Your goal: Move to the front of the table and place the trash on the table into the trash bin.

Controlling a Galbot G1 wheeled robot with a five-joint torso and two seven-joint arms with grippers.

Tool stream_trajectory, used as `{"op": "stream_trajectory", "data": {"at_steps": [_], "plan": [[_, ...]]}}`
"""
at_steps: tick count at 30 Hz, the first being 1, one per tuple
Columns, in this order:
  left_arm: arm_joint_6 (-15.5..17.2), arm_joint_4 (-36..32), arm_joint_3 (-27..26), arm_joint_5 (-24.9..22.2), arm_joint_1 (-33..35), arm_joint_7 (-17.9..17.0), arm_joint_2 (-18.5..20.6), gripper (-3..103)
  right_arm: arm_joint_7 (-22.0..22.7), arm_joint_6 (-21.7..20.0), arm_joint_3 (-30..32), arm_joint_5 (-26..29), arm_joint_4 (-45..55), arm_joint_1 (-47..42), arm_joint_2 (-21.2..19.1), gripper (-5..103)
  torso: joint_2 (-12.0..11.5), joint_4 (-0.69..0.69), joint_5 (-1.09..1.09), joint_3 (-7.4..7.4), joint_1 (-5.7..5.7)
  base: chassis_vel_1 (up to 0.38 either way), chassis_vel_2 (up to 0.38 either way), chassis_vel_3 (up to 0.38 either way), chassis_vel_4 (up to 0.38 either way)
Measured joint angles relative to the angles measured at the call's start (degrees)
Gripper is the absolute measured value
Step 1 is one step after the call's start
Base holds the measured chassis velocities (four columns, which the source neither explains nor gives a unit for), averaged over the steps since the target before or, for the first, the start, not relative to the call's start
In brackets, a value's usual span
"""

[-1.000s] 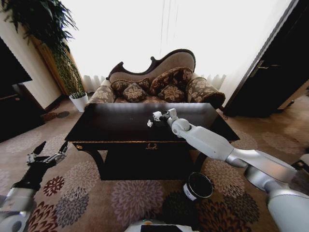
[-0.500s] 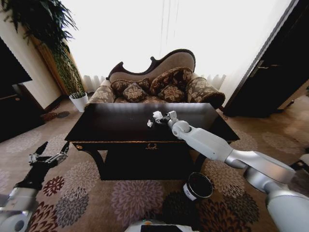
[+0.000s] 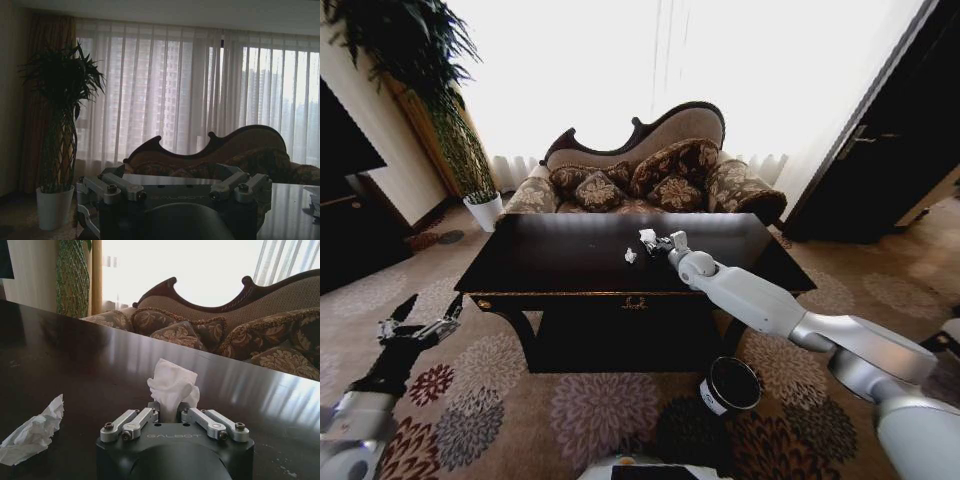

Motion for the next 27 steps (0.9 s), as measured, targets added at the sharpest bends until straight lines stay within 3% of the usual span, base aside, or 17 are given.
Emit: {"op": "stream_trajectory", "data": {"at_steps": [4, 8, 15, 20, 23, 24, 27], "plan": [[0.0, -0.2, 0.0, 0.0, 0.1, 0.0, -0.1, 100, 0.0, 0.3, 0.8, 0.4, 1.5, -0.7, -0.7, 3, 0.0, 0.0, 0.0, 0.0, 0.0, 0.0, 0.0, 0.0, 0.0], [0.0, -0.2, 0.0, 0.0, 0.1, 0.0, -0.1, 100, 0.0, 0.4, 1.9, 0.7, 3.1, -1.6, -1.5, 1, 0.0, 0.0, 0.0, 0.0, 0.0, 0.0, 0.0, 0.0, 0.0], [-0.1, -0.3, 0.2, -0.2, -0.2, 0.0, 0.0, 100, 0.0, 0.4, 9.0, 1.0, 11.3, -6.7, -6.0, 1, 0.0, 0.01, 0.0, 0.0, 0.0, 0.0, 0.0, 0.0, 0.0], [-0.1, -0.2, 0.9, -0.4, -1.0, 0.0, 0.2, 100, -0.2, 0.2, 17.7, 2.4, 20.2, -14.3, -11.6, 1, 0.0, 0.01, -0.02, -0.01, 0.0, 0.0, 0.0, 0.0, 0.0], [-0.1, 0.1, 1.6, -0.4, -1.6, -0.1, 0.3, 100, -1.3, 0.2, 29.1, 1.4, 27.0, -26.5, -15.8, 1, 0.0, -0.04, 0.02, -0.01, 0.0, 0.0, 0.0, 0.0, 0.0], [-0.1, 0.1, 1.6, -0.4, -1.6, -0.1, 0.3, 100, -1.3, 0.2, 29.1, 1.4, 27.0, -26.5, -15.8, 1, 0.0, -0.04, 0.02, -0.01, 0.0, 0.0, 0.0, 0.0, 0.0], [-0.1, 0.1, 2.2, -0.5, -2.1, -0.1, 0.7, 100, -1.6, 0.3, 39.0, 1.3, 31.3, -36.0, -17.6, 1, 0.0, -0.01, 0.03, -0.01, 0.0, 0.0, 0.0, 0.0, 0.0]]}}
